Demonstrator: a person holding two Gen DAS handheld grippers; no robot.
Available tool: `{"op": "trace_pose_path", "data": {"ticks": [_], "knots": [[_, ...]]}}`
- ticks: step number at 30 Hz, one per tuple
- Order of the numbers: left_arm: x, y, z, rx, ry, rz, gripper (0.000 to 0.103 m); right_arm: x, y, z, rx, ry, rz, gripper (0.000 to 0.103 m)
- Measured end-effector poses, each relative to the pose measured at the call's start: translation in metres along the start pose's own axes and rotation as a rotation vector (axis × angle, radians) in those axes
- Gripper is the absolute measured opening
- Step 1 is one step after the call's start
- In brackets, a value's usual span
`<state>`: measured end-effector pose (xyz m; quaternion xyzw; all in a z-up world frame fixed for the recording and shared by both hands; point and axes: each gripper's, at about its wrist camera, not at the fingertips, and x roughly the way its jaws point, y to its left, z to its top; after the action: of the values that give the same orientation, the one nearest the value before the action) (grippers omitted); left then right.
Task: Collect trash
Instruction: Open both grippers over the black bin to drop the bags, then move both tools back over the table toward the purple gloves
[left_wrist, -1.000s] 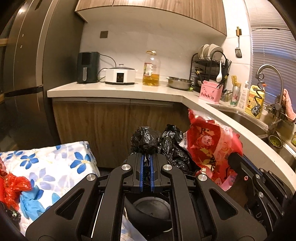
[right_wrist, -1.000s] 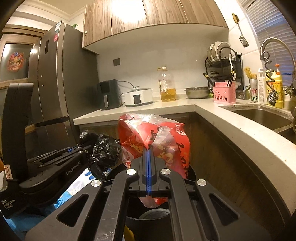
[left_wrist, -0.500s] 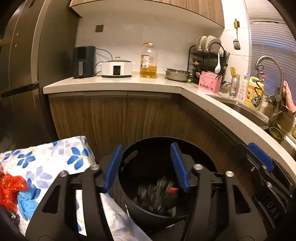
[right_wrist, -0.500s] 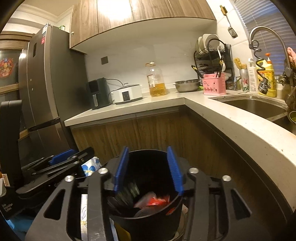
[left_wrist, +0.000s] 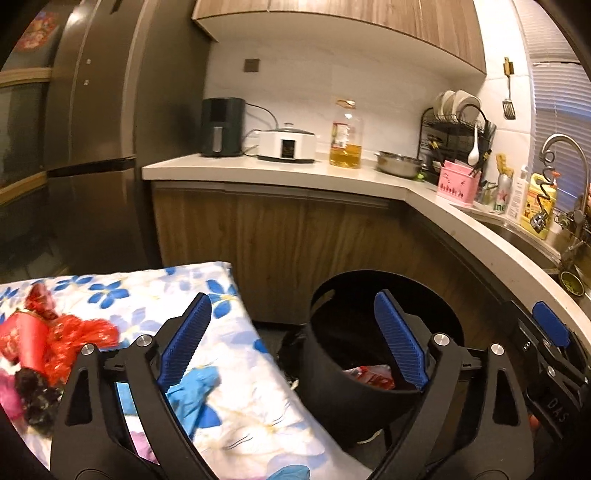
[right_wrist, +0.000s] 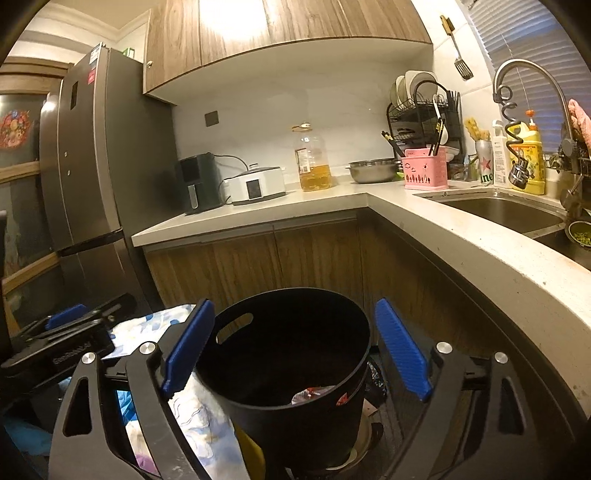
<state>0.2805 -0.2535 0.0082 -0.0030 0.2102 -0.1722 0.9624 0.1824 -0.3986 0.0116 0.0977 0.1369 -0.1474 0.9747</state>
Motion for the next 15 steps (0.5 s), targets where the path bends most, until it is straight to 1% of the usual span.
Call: {"op": "trace_pose_path", "data": {"ticks": [8,15], "knots": [[-0.048,0.031,-0.01,-0.051,-0.054,0.023,0.095,-0.02,0.013,-0.007,0.004,-0.004,0.032,0.089],[-0.088,0.062,-0.026,-0.092,-0.08,0.058,0.096,-0.042,0.029,-0.016,-0.005,-0.027,0.058,0.089]]}}
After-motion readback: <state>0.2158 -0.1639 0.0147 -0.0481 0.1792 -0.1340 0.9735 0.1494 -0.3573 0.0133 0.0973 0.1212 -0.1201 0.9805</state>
